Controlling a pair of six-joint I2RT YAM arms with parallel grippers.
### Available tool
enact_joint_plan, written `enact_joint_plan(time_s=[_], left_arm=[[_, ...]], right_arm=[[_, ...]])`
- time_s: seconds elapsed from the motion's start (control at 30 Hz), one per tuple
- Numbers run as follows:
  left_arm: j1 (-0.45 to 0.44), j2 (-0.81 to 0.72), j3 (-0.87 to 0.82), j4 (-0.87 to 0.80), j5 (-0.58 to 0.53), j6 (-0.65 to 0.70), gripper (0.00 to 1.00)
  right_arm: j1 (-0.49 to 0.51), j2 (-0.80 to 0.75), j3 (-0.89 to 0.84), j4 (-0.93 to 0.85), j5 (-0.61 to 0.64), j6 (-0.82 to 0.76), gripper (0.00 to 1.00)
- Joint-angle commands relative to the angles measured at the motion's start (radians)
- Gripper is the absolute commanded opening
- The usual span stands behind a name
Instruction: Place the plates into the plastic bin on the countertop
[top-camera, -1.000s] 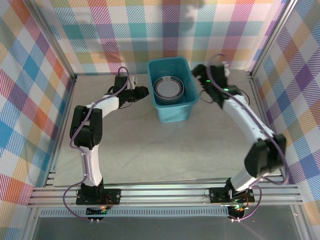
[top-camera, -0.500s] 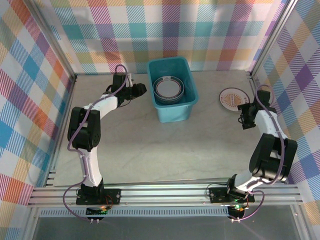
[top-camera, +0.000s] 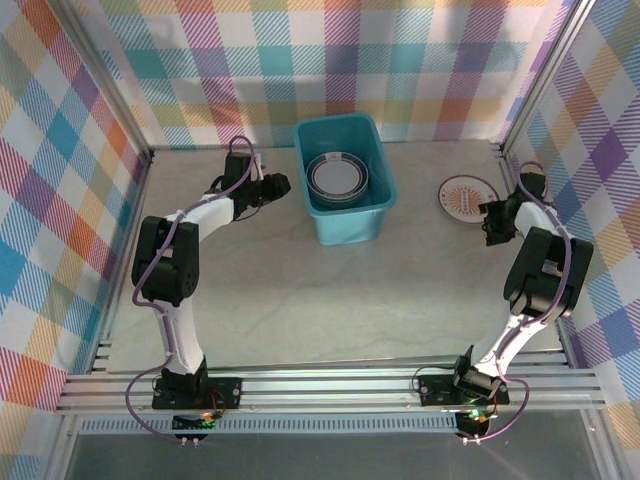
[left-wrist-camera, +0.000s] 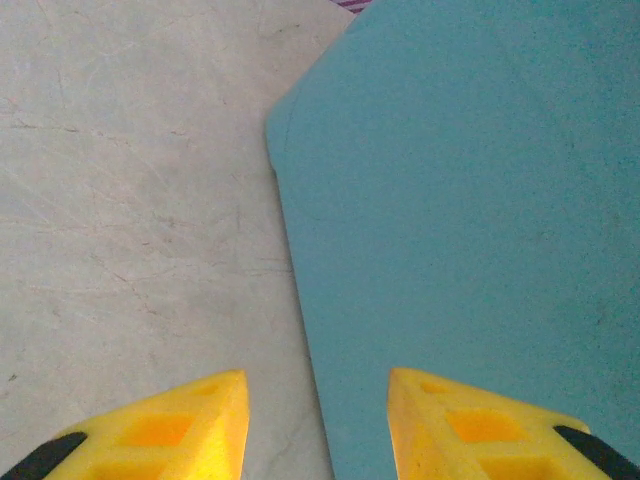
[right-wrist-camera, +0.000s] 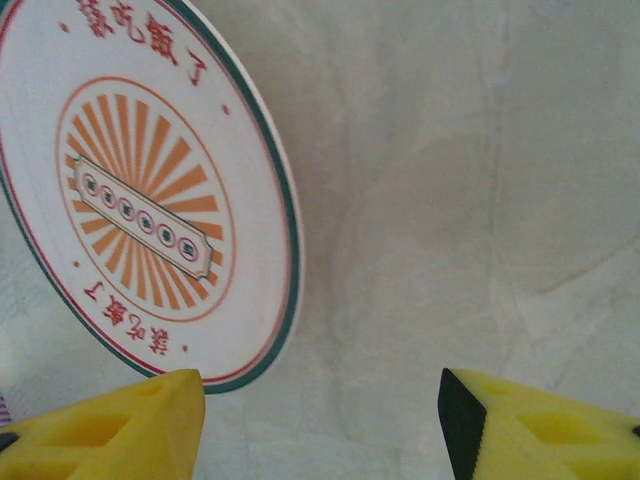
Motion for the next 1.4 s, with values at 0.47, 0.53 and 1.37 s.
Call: enact_joint_plan(time_s=[0.47, 0.53, 1.37], left_arm=[[0.006, 0.006, 0.037, -0.015, 0.009, 0.045, 0.41], [0.007, 0.01, 0.04, -0.015, 0.011, 0.044, 0.41], [0.006, 0.047, 0.076, -0.03, 0.031, 0.035, 0.41]], right_arm=[[-0.008, 0.099, 0.006, 0.133, -0.01, 0.041, 0.56], [-0.008, 0.114, 0.017, 0.132, -0.017, 0.043, 0.56], [-0.001, 0.151, 0.053, 0.074, 0.004, -0.003, 0.35]])
